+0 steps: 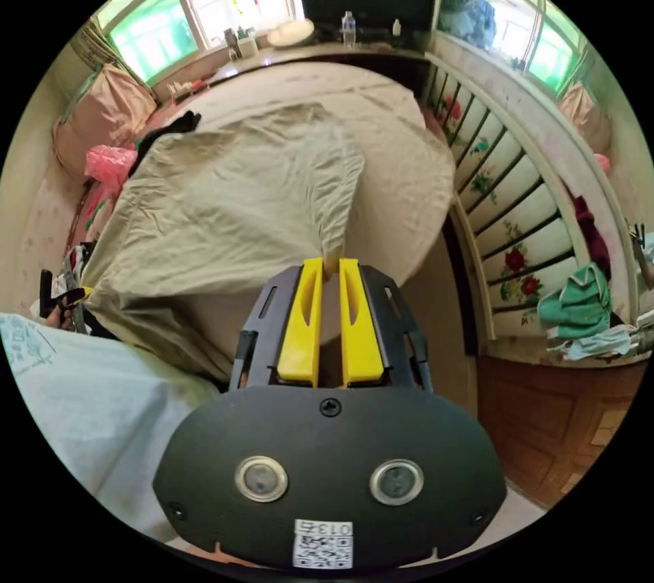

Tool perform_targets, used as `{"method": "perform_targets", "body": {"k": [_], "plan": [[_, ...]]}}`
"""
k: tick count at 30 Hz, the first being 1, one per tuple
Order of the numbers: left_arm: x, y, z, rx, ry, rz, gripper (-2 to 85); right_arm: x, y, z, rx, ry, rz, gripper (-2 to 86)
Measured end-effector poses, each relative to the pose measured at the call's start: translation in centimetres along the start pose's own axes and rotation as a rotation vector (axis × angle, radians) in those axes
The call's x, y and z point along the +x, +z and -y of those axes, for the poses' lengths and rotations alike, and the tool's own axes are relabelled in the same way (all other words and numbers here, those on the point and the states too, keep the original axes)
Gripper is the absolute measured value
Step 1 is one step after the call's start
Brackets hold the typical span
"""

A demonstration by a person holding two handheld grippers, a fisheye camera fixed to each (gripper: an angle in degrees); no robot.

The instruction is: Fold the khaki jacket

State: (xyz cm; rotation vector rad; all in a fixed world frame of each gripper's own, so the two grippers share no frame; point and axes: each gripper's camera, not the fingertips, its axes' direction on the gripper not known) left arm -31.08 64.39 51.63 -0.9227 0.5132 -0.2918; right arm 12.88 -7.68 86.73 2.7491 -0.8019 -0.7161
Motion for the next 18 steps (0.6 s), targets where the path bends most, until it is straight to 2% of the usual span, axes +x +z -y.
{"method": "perform_targets", "body": {"k": [3,6,9,10,12,16,18], "plan": [[-3.3,2.3,-1.4,-0.001,-0.14,-0.109,2.4,1.4,5.9,-0.6,-0.15,0.068,0.011,6.3],[-3.1,0.4,-2.6,0.055,-0.175,-0.105,3.5,2.8,5.9,-0.3,-0.151,0.152,0.071,8.7],[-0.1,-3.2,-1.7,0.165,-0.075,0.056,6.3,3.6,3.4,1.4,-0.061,0.177,-0.058,10.1],[1.6,-4.1,-0.3,0.193,-0.016,0.173,7.8,3.5,2.9,2.1,-0.037,0.172,-0.091,10.2],[3.9,-4.3,2.9,0.212,0.082,0.301,10.1,1.9,1.8,5.7,0.067,0.092,-0.163,10.6],[7.3,-2.3,12.7,0.213,0.201,0.475,13.5,-2.7,3.6,13.2,0.117,-0.103,-0.123,10.7],[7.3,-1.1,16.6,0.195,0.202,0.49,14.1,-6.5,5.4,18.0,0.142,-0.232,-0.1,10.5]]}}
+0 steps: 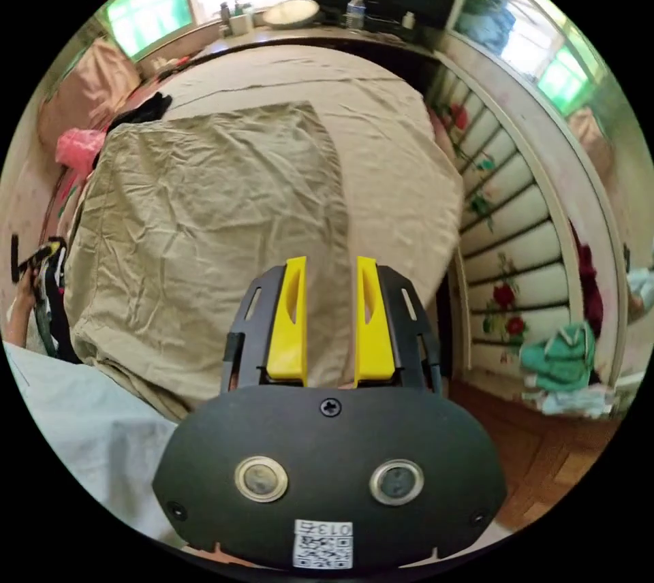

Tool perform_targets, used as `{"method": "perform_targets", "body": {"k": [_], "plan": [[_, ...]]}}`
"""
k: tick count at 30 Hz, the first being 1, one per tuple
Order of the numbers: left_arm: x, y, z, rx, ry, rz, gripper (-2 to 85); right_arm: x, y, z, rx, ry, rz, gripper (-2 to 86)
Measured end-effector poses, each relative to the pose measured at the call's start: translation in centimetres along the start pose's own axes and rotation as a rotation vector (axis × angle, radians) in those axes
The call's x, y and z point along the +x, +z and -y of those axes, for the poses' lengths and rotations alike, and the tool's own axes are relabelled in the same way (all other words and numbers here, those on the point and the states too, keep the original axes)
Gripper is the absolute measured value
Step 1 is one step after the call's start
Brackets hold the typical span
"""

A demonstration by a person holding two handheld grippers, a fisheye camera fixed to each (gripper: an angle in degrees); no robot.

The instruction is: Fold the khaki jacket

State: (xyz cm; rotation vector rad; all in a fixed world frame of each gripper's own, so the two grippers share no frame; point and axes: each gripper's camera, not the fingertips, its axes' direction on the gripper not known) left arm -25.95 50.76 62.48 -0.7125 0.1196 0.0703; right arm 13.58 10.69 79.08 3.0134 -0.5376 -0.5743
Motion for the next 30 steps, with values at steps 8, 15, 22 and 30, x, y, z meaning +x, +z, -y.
{"method": "perform_targets", "body": {"k": [8,15,22,30], "plan": [[-1.1,6.0,5.1,-0.072,-0.101,-0.142,12.6,-3.5,7.4,9.8,-0.023,-0.162,-0.061,9.1],[3.8,3.8,3.9,-0.101,0.061,0.168,4.7,-1.2,12.6,11.7,-0.15,-0.126,-0.045,5.4],[-0.1,-0.4,-0.5,0.082,-0.114,0.085,13.3,0.3,10.1,15.0,-0.016,-0.139,0.057,8.6],[9.0,0.9,10.9,0.144,0.253,0.027,17.8,-14.5,12.0,30.7,0.089,-0.462,0.463,14.0]]}}
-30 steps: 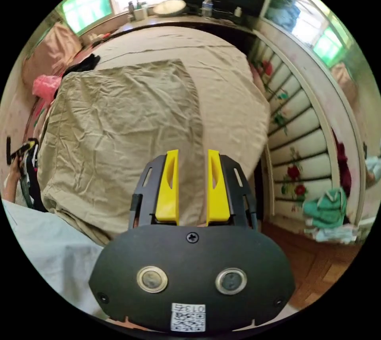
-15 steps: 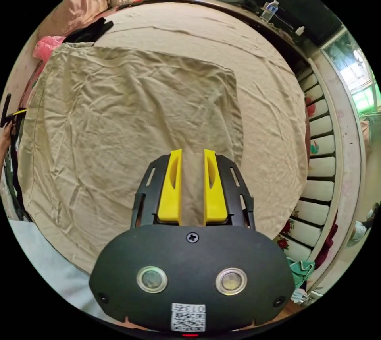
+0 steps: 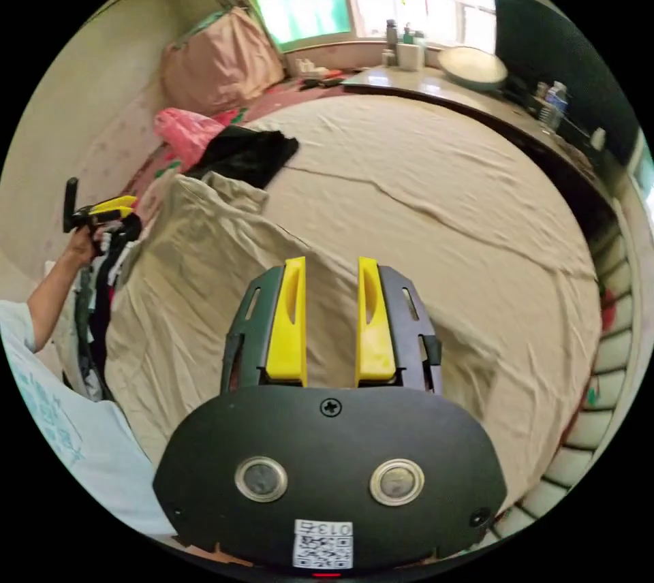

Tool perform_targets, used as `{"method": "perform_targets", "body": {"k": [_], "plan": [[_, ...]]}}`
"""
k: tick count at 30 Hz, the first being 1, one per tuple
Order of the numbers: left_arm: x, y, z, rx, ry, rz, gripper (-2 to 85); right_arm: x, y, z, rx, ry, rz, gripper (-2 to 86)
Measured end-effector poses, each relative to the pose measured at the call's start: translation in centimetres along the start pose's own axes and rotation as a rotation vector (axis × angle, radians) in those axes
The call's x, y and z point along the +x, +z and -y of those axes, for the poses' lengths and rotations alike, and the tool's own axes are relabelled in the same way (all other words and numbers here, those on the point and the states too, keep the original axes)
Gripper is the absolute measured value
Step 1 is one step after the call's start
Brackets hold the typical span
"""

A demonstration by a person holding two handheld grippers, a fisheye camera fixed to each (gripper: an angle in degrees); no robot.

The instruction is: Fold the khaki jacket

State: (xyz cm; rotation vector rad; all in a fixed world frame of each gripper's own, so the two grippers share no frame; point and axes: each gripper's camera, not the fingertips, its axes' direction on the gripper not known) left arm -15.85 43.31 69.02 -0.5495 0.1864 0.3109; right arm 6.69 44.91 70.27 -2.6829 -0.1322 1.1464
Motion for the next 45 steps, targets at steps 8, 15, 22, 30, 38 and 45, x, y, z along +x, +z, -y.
{"method": "perform_targets", "body": {"k": [8,15,22,30,38,45], "plan": [[4.1,7.0,2.5,-0.177,0.152,-0.062,1.1,-4.2,11.8,7.9,-0.331,-0.19,0.232,6.2],[10.4,1.2,-2.5,0.078,0.296,0.163,0.7,-8.4,0.0,7.9,0.082,-0.434,-0.082,2.6],[11.1,1.9,-4.6,0.068,0.286,0.143,5.6,-8.4,-10.7,12.4,0.518,-0.383,-0.387,2.8],[6.0,4.8,-1.0,-0.022,0.055,0.116,5.5,-0.5,-14.4,19.6,0.656,0.089,-0.444,3.8],[8.0,14.9,3.3,-0.291,0.213,0.111,0.0,4.5,-9.0,19.0,0.288,0.057,-0.298,8.4],[3.0,13.1,3.3,-0.143,-0.015,-0.006,0.6,12.5,-13.1,11.8,0.219,0.174,-0.346,11.9]]}}
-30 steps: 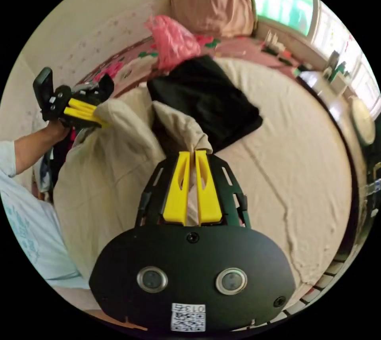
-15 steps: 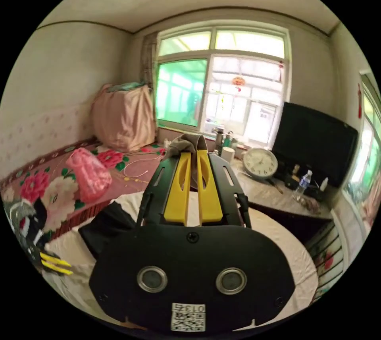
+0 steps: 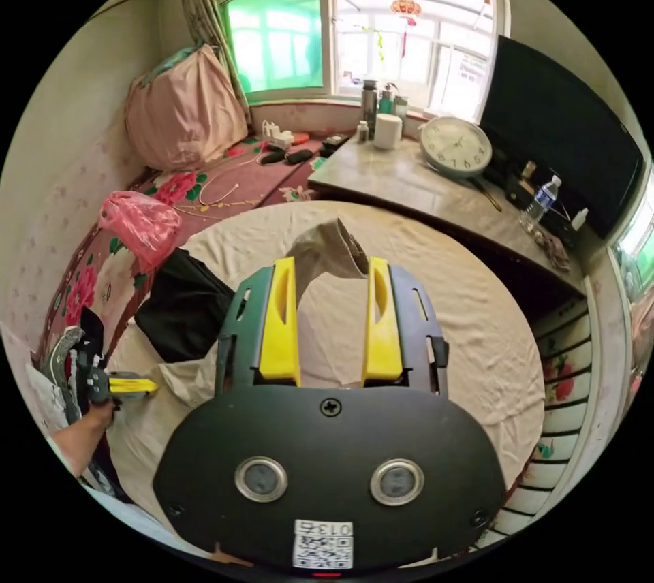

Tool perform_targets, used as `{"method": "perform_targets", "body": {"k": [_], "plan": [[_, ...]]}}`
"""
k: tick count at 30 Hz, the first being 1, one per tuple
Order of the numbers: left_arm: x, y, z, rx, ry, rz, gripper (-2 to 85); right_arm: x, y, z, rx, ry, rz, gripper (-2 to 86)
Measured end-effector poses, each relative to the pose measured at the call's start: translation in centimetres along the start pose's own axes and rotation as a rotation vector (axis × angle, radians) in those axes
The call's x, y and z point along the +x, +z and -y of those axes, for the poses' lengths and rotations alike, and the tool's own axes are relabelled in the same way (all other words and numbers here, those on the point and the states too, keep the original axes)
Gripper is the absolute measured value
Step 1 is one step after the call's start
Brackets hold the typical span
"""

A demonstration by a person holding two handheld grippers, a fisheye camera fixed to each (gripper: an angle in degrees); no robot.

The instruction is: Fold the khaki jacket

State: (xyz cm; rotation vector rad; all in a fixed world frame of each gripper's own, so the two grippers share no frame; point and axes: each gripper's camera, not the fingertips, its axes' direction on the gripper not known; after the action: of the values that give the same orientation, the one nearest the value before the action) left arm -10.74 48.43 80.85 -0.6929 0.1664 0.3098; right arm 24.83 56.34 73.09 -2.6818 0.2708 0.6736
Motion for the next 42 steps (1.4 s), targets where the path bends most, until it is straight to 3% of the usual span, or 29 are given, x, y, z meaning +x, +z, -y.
{"method": "perform_targets", "body": {"k": [2,6,12,20,22,27,31,37,42], "plan": [[0.8,-0.7,0.0,0.061,0.054,-0.019,1.1,2.2,-2.0,-3.3,0.029,-0.056,-0.027,13.3],[3.2,0.8,1.0,0.043,0.172,0.025,1.7,5.9,-3.1,-13.5,-0.136,-0.142,-0.161,15.2],[4.6,5.5,1.7,-0.031,0.165,0.043,1.3,11.3,-1.1,-26.0,-0.366,0.028,-0.092,15.9],[5.0,8.0,2.2,-0.046,0.156,0.074,-0.1,9.7,0.3,-27.6,-0.412,-0.055,-0.166,5.6],[5.4,8.5,2.3,-0.044,0.184,0.091,-0.2,9.8,-0.9,-27.2,-0.359,-0.084,-0.227,5.5],[4.0,9.8,1.9,0.01,0.101,-0.016,-0.3,14.5,0.5,-27.9,-0.392,0.14,-0.009,9.9],[5.7,7.9,1.1,0.025,0.099,0.145,-0.3,15.0,-5.0,-28.2,-0.324,0.167,-0.063,9.8],[12.7,8.1,-3.6,0.018,0.311,0.144,-0.3,7.3,-15.5,-35.4,-0.227,0.022,-0.311,8.1],[16.2,12.6,-6.5,-0.095,0.335,0.259,-0.3,1.1,-15.8,-43.7,-0.308,0.12,-0.188,5.2]]}}
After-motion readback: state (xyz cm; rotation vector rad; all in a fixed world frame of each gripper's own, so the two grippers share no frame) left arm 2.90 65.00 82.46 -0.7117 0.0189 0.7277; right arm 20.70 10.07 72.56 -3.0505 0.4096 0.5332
